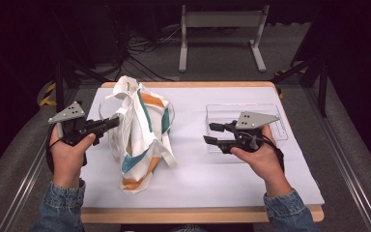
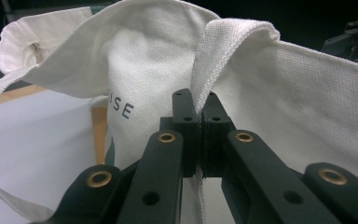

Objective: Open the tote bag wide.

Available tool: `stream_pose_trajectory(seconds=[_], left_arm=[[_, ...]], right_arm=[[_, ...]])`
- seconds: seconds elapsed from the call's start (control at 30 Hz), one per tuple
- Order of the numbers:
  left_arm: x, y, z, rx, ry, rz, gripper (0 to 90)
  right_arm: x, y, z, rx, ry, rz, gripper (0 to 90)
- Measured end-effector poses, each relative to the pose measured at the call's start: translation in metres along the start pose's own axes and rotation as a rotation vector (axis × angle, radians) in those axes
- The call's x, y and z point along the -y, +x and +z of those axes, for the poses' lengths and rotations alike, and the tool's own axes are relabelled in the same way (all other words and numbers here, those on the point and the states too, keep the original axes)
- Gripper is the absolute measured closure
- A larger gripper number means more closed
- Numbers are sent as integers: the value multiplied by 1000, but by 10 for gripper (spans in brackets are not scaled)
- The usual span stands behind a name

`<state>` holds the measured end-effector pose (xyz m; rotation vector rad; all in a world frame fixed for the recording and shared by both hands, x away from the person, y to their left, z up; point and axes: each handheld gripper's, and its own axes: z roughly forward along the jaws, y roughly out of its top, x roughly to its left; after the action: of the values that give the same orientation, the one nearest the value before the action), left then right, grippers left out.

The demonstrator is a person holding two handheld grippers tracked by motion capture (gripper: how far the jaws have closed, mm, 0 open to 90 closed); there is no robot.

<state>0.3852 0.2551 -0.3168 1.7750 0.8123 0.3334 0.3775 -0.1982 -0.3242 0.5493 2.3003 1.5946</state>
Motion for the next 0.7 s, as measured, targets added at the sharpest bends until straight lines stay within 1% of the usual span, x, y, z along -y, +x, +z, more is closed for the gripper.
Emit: stream_pose_trajectory(seconds=[0.1, 0.13, 0.23, 0.33, 0.4, 0.53, 0.57, 0.6, 0.63, 0.7], left_arm=[[0, -1, 0, 2, 4, -2, 875], [0, -1, 0, 3, 1, 1, 876], [-1, -1, 0, 6, 2, 3, 875], [0, -2, 1, 12, 0, -3, 875], [0, -2, 1, 13, 3, 7, 875], [0, -4, 2, 19, 3, 0, 875], [-1, -5, 2, 23, 5, 6, 875], [-1, -5, 2, 23, 5, 6, 875], [-1, -5, 3, 24, 3, 12, 875], [0, -6, 3, 27, 6, 11, 875]], right_arm=[[-4, 4, 6, -17, -1, -6, 512], [-7, 8, 13, -33, -2, -12, 512], [-13, 14, 27, -62, 1, -18, 510], [-16, 20, 39, -85, -8, -25, 508], [-17, 25, 47, -101, -7, -27, 504], [-17, 36, 63, -136, 1, -42, 496], [-16, 39, 68, -145, 7, -46, 490], [-16, 39, 68, -145, 7, -46, 490], [-16, 41, 72, -152, 10, -49, 482], [-14, 45, 81, -170, 15, -49, 483]])
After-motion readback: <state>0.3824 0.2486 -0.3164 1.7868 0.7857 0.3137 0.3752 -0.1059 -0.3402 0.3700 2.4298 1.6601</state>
